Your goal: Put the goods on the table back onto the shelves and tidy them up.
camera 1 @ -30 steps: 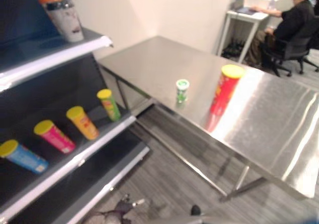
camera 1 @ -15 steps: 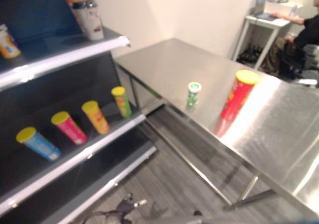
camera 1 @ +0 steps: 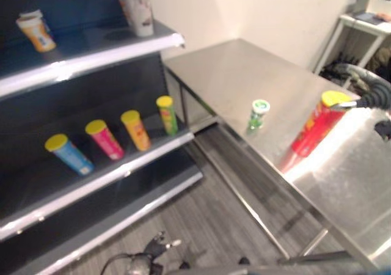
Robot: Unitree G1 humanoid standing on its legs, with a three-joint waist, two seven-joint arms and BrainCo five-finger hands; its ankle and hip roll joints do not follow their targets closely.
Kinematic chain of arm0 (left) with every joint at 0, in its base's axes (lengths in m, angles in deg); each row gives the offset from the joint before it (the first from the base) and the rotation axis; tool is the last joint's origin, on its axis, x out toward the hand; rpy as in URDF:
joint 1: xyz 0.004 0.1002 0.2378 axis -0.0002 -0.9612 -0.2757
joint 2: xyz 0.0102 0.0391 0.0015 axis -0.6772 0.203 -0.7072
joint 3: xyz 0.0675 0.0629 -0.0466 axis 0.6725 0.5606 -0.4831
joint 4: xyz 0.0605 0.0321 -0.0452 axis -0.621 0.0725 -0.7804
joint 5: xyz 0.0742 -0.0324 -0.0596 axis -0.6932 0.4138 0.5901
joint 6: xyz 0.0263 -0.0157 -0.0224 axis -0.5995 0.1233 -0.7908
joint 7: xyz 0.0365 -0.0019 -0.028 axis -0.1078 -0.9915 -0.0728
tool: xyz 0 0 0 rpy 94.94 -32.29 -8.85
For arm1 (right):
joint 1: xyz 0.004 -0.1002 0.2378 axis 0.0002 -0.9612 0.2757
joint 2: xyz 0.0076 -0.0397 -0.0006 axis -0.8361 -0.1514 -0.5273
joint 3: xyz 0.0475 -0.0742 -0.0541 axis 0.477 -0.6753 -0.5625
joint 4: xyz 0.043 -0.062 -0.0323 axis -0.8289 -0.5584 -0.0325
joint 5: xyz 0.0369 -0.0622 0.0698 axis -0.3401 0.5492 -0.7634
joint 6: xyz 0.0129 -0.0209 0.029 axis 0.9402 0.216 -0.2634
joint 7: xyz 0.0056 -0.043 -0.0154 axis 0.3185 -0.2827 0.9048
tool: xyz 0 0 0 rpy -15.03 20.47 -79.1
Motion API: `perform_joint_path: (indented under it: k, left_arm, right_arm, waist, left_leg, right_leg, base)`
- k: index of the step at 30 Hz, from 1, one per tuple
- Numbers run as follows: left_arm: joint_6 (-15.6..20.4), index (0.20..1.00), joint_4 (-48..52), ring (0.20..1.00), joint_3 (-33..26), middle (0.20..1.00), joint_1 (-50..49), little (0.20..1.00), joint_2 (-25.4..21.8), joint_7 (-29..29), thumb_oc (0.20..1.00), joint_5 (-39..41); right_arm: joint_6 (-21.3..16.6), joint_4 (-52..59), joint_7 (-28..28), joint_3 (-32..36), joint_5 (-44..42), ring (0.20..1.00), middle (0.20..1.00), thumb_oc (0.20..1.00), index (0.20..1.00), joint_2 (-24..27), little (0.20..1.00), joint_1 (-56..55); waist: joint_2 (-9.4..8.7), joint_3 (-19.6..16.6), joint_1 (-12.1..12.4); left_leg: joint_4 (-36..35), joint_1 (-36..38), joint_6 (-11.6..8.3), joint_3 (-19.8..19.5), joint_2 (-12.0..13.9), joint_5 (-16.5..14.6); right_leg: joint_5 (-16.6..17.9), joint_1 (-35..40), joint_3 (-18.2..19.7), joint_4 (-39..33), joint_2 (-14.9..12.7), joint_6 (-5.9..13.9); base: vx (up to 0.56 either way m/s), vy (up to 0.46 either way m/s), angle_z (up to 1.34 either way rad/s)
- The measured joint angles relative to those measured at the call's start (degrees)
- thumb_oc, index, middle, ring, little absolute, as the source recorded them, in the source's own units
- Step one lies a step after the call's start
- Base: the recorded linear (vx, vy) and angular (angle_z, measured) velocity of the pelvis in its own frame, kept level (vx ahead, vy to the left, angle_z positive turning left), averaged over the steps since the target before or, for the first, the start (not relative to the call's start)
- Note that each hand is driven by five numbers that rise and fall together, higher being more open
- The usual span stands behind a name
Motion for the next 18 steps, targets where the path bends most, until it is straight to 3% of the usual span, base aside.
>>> perform_joint_path:
  k: [8,15,16,17,18]
  left_arm:
    - [0.05,1.000,0.02,1.000,-0.55,1.000,-0.07,1.000,-0.29,-0.04,1.000,1.00]
    - [0.05,1.000,-0.03,1.000,-0.50,1.000,-0.13,1.000,-0.31,-0.11,1.000,0.99]
    - [0.06,1.000,0.01,1.000,-0.50,1.000,-0.11,1.000,-0.30,-0.15,1.000,0.99]
    - [0.05,1.000,0.05,1.000,-0.48,1.000,-0.04,1.000,-0.31,-0.20,1.000,0.99]
    - [0.06,1.000,0.11,1.000,-0.47,1.000,-0.05,1.000,-0.31,-0.29,1.000,0.99]
  right_arm:
    - [0.91,1.41,3.77,-1.32,-0.29,1.000,1.000,1.000,1.000,3.61,1.000,-2.02]
    - [1.04,3.02,4.68,0.81,-0.28,1.000,1.000,1.000,1.000,3.66,1.000,-5.53]
    - [1.02,3.22,4.90,0.80,-0.27,0.699,0.699,0.699,0.699,3.66,0.699,-5.54]
    - [1.02,3.18,5.09,0.79,-0.20,0.347,0.347,0.347,0.347,3.66,0.347,-5.54]
    - [1.04,3.12,5.27,0.72,-0.14,0.200,0.200,0.200,0.200,3.66,0.200,-5.54]
  waist:
    - [-0.15,1.25,-0.34]
    - [-0.07,1.36,-0.92]
    - [-0.07,1.35,-1.26]
    - [-0.07,1.35,-1.32]
    - [-0.07,1.35,-1.38]
  left_leg:
    - [0.00,-0.07,-0.13,-1.17,0.00,0.06]
    - [-0.01,-0.05,-0.14,-0.98,0.01,0.03]
    - [0.00,-0.04,-0.14,-0.93,0.01,0.03]
    - [0.00,-0.04,-0.14,-0.87,0.01,0.04]
    - [0.00,-0.04,-0.14,-0.74,0.01,0.04]
  right_leg:
    - [-0.47,0.46,-1.11,0.01,-0.04,-0.01]
    - [-0.81,0.40,-0.93,0.01,-0.04,0.37]
    - [-0.81,0.37,-0.90,0.01,-0.03,0.37]
    - [-0.81,0.30,-0.82,0.01,-0.04,0.36]
    - [-0.81,0.18,-0.69,0.01,-0.04,0.36]
  base:
    - [0.00,-0.003,0.07]
    - [0.00,0.000,0.00]
    - [0.00,0.000,0.00]
    - [0.00,0.015,-0.04]
    - [0.00,0.009,-0.06]
